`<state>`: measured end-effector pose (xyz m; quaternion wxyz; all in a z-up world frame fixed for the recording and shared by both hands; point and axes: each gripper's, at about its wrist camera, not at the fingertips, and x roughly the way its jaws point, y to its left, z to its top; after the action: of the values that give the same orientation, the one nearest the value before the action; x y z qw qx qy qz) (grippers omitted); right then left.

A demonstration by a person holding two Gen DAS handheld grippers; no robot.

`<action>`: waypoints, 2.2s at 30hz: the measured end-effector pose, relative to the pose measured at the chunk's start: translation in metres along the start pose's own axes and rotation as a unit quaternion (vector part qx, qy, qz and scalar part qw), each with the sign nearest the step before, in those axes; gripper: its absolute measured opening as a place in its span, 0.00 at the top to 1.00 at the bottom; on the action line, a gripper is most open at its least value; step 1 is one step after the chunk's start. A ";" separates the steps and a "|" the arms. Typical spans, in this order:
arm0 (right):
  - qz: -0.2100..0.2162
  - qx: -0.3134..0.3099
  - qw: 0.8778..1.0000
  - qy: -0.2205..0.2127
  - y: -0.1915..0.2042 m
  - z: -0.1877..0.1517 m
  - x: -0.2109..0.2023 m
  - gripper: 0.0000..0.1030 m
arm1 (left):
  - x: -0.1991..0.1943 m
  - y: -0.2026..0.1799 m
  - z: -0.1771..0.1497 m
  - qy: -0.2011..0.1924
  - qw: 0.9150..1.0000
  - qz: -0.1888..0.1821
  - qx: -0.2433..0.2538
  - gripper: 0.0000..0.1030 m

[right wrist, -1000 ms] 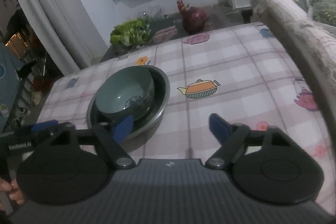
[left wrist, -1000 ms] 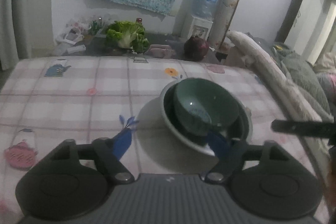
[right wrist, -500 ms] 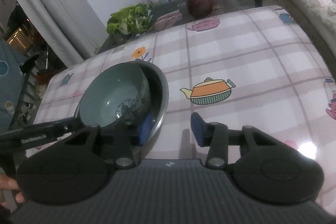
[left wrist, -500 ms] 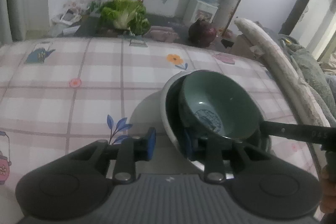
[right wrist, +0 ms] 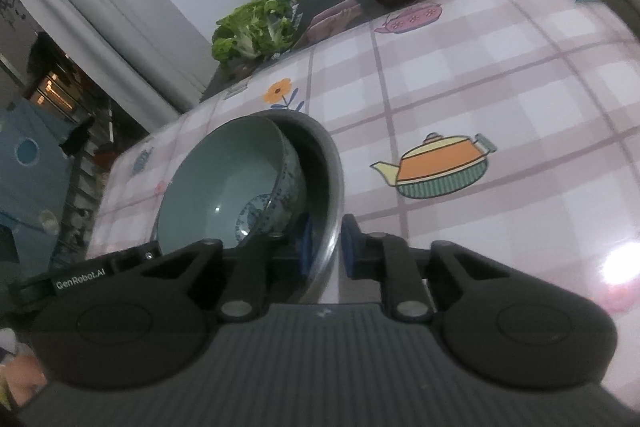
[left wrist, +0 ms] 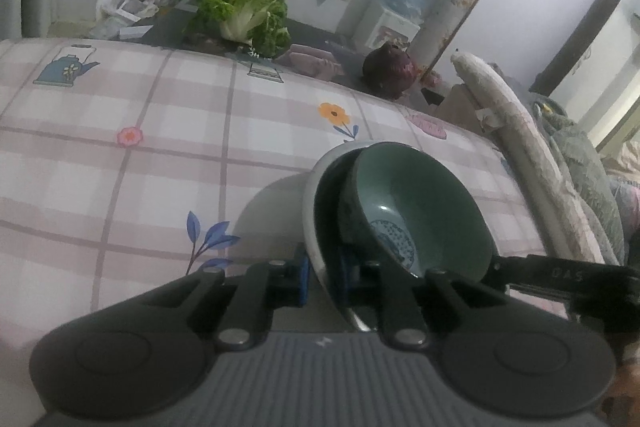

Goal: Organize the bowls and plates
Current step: 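Lift and carry the small basin with green bowl toward the large basin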

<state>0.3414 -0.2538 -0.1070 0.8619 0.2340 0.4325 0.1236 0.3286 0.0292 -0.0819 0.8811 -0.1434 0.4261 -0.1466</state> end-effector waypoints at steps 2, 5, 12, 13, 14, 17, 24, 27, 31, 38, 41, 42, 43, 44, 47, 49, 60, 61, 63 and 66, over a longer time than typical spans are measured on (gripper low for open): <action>0.002 0.002 1.000 -0.005 0.000 -0.001 0.000 0.88 | 0.000 0.001 0.000 -0.001 1.000 -0.002 -0.004 0.86; -0.001 -0.001 1.000 -0.008 0.002 -0.003 -0.002 0.88 | 0.000 0.001 0.000 -0.002 1.000 -0.004 -0.006 0.86; -0.004 -0.010 1.000 -0.014 0.005 -0.007 -0.009 0.88 | -0.004 0.002 -0.003 -0.001 1.000 -0.008 -0.012 0.86; -0.004 -0.012 1.000 -0.016 0.005 -0.007 -0.010 0.88 | -0.004 0.002 -0.004 -0.001 1.000 -0.009 -0.013 0.86; -0.005 -0.014 1.000 -0.018 0.006 -0.007 -0.012 0.88 | -0.005 0.002 -0.004 -0.001 1.000 -0.010 -0.015 0.86; -0.004 -0.017 1.000 -0.022 0.008 -0.008 -0.016 0.88 | -0.010 0.002 -0.004 -0.002 1.000 -0.014 -0.020 0.86; 0.004 -0.023 0.999 -0.038 0.018 -0.010 -0.040 0.88 | -0.037 -0.006 -0.005 -0.018 0.999 -0.023 -0.018 0.86; 0.005 -0.026 0.998 -0.048 0.025 -0.014 -0.058 0.88 | -0.055 -0.012 -0.007 -0.024 0.999 -0.029 -0.019 0.86; 0.008 -0.030 0.998 -0.061 0.035 -0.026 -0.087 0.88 | -0.082 -0.021 -0.014 -0.034 0.999 -0.034 -0.012 0.87; 0.016 -0.026 0.997 -0.066 0.045 -0.058 -0.137 0.88 | -0.126 -0.033 -0.044 -0.037 0.998 -0.041 -0.007 0.87; 0.016 -0.024 0.998 -0.062 0.046 -0.080 -0.154 0.88 | -0.139 -0.034 -0.062 -0.032 0.999 -0.043 -0.008 0.87; 0.016 -0.023 0.998 -0.059 0.046 -0.088 -0.159 0.88 | -0.142 -0.034 -0.069 -0.028 0.999 -0.042 -0.008 0.87; 0.015 -0.022 0.998 -0.056 0.046 -0.095 -0.162 0.88 | -0.145 -0.034 -0.077 -0.024 0.999 -0.041 -0.009 0.87; 0.014 -0.021 0.998 -0.052 0.046 -0.104 -0.166 0.87 | -0.148 -0.033 -0.085 -0.020 0.999 -0.040 -0.010 0.87; 0.010 -0.017 0.999 -0.037 0.044 -0.128 -0.171 0.87 | -0.152 -0.029 -0.108 -0.006 0.999 -0.033 -0.016 0.87; 0.010 -0.014 1.000 -0.025 0.041 -0.144 -0.172 0.87 | -0.154 -0.025 -0.121 0.002 0.999 -0.028 -0.021 0.87; 0.001 -0.007 1.000 -0.004 0.037 -0.187 -0.168 0.87 | -0.152 -0.020 -0.153 0.028 1.000 0.000 -0.011 0.86; -0.001 -0.012 1.000 -0.005 0.039 -0.187 -0.168 0.87 | -0.151 -0.020 -0.153 0.030 0.999 0.001 -0.012 0.86; -0.005 -0.018 1.000 -0.007 0.040 -0.187 -0.167 0.86 | -0.149 -0.019 -0.154 0.030 0.999 0.001 -0.012 0.86; -0.014 -0.025 1.000 -0.010 0.039 -0.185 -0.162 0.86 | -0.147 -0.023 -0.155 0.030 1.000 0.006 0.001 0.86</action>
<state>0.0959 -0.2325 -0.0706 0.8734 0.2078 0.4238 0.1201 0.1151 0.0445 -0.0610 0.8690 -0.1353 0.4531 -0.1458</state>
